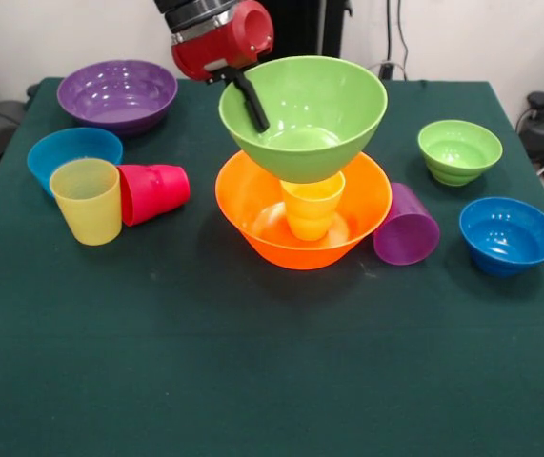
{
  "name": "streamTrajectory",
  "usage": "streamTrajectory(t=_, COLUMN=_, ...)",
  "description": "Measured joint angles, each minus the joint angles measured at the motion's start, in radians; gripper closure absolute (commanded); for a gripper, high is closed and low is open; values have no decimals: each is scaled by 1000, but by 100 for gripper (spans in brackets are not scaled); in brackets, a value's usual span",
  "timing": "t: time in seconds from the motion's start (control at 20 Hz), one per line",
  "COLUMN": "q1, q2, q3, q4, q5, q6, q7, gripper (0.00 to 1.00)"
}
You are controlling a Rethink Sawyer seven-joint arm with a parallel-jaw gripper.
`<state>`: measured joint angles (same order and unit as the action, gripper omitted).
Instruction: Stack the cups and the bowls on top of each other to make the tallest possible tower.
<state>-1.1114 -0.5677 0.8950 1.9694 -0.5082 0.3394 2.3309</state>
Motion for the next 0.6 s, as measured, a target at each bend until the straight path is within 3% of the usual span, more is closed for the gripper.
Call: streamTrajectory(t=0.6, q1=14, q2=-5, q3=-15, q4=-1, q5=-6, q6=0, q7=0, gripper=100)
